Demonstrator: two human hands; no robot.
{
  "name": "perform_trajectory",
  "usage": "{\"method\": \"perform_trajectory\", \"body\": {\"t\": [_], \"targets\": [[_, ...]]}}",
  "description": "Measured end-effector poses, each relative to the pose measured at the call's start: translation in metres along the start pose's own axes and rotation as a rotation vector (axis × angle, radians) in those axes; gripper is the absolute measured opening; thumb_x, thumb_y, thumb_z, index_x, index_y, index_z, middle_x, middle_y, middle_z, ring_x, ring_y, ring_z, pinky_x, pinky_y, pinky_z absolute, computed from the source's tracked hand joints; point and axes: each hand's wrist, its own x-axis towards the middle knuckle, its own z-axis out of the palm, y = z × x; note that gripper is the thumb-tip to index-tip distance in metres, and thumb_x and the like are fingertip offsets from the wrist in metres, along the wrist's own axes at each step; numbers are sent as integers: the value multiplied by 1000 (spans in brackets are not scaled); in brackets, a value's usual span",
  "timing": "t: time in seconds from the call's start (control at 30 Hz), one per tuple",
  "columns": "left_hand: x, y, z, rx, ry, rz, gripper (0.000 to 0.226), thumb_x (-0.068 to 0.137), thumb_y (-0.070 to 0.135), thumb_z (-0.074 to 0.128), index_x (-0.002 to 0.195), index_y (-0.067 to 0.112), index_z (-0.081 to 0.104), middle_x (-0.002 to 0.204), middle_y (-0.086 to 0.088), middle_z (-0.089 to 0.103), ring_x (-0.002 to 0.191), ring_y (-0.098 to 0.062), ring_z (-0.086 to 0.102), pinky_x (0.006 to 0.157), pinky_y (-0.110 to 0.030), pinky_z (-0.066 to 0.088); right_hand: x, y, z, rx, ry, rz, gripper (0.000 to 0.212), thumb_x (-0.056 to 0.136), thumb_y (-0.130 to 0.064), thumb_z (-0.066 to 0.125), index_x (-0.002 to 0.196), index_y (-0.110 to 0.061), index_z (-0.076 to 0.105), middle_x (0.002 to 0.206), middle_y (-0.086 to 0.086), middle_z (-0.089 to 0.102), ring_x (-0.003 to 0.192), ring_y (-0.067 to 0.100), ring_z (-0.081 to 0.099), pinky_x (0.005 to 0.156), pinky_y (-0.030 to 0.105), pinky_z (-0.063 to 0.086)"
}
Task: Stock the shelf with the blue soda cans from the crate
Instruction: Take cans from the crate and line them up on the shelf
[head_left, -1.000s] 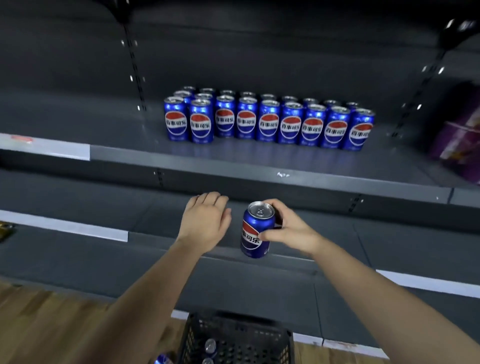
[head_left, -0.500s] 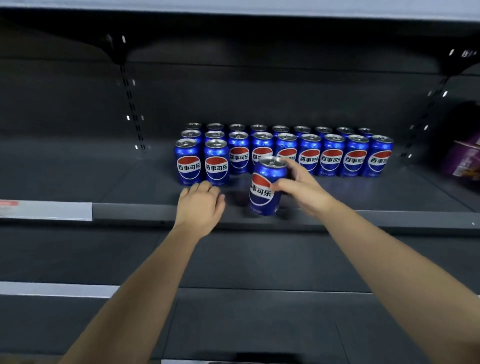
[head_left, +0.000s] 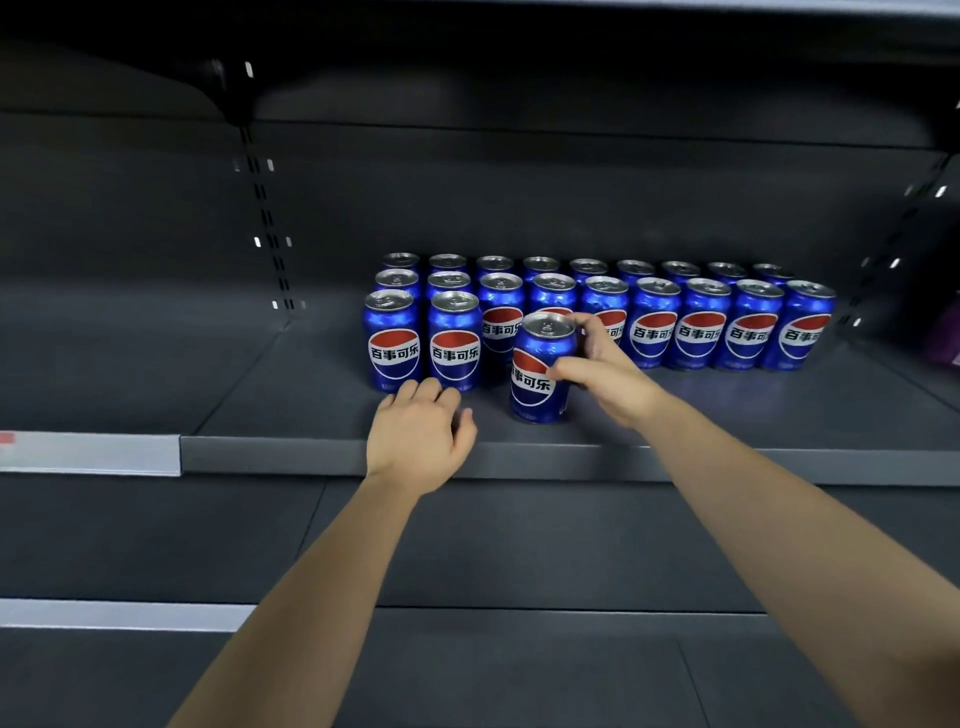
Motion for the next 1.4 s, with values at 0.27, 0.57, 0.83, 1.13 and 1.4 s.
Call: {"method": "perform_trajectory", "body": {"t": [0.27,0.57,0.83,1.13,1.4], "targets": [[-3,2,4,25,72,-15,39,85,40,31,83,16,63,81,1,57,78,-22,51,64,-30,31,0,14,13,-59,58,-62,86,63,-21,85,129,-24,31,124,0,60,108,10,65,97,33,51],[-3,2,5,11,101,-12,38,84,38,31,81,16,63,79,1,56,75,-22,50,62,-30,32,9,14,21,-297,177,-165,84,52,-46,90,124,-39,48,125,-9,58,112,7,61,97,38,52],[-3,2,6,18,119,-12,38,84,37,32,81,16,63,78,1,56,74,-22,49,62,-29,30,18,19,24,-302,232,-162,69,65,-28,88,119,-25,45,119,-11,59,110,5,59,98,37,51],[-3,3,5,29,132,-10,36,83,36,34,78,15,62,75,0,55,72,-22,49,58,-28,30,23,21,27,-280,202,-132,75,61,-42,81,128,-26,52,121,-9,64,109,10,63,97,41,52],[-3,3,6,21,136,-15,36,83,36,33,77,15,62,75,1,55,71,-22,49,56,-28,31,23,21,29,-330,261,-158,63,78,-20,79,131,-21,46,113,-18,58,102,-3,58,90,23,50]]}}
